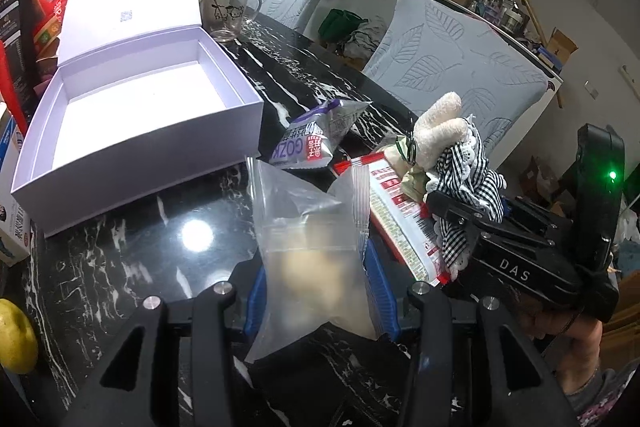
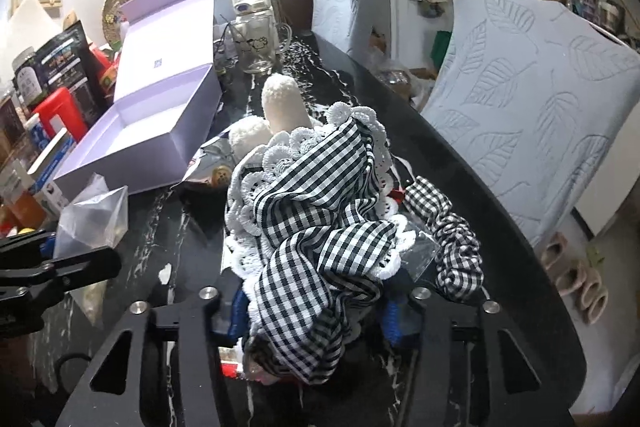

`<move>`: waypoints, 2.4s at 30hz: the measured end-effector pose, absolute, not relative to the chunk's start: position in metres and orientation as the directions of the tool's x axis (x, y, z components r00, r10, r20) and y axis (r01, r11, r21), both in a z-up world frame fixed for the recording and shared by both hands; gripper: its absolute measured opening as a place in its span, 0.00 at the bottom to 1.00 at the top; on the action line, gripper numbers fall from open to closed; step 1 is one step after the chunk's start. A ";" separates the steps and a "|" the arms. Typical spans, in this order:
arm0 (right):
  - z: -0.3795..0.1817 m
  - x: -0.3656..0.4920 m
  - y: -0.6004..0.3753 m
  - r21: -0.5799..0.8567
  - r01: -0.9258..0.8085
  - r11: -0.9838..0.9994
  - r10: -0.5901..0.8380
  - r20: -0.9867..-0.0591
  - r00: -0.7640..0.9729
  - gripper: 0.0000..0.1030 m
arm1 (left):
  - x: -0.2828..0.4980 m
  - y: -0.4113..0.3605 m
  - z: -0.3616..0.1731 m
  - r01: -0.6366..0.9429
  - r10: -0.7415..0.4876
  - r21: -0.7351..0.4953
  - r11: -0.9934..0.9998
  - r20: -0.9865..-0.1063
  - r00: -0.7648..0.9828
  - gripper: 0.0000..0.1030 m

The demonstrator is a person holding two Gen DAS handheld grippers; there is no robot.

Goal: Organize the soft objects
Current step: 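Grasp the clear zip bag with the left gripper while the right grasps the gingham cloth, then carry the zip bag and gingham cloth with both grippers toward the open gift box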

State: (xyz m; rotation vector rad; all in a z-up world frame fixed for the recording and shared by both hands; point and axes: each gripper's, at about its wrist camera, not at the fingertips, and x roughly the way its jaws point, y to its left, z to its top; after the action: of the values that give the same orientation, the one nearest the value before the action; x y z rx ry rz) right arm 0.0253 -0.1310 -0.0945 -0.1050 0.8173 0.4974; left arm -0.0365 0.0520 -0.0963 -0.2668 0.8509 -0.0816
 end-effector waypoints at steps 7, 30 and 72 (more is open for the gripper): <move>-0.083 0.015 -0.140 0.154 -0.483 0.862 0.445 -0.687 0.575 0.41 | -0.037 0.050 -0.089 -0.022 -0.184 -0.270 0.963 -0.713 0.677 0.44; -0.028 -0.026 -0.149 0.141 -0.591 0.794 0.557 -0.556 0.617 0.37 | -0.070 0.055 -0.044 -0.021 -0.151 -0.252 0.967 -0.643 0.751 0.44; 0.089 0.049 0.002 0.083 -0.836 0.543 0.802 -0.347 0.486 0.37 | -0.022 0.178 0.071 -0.274 0.176 -0.192 0.942 -0.411 0.894 0.44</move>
State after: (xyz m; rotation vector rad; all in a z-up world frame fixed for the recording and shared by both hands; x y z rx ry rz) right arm 0.0493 0.0023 0.0893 -0.1019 0.3666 0.9981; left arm -0.0222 0.1783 0.0711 -0.2496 0.4005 0.2360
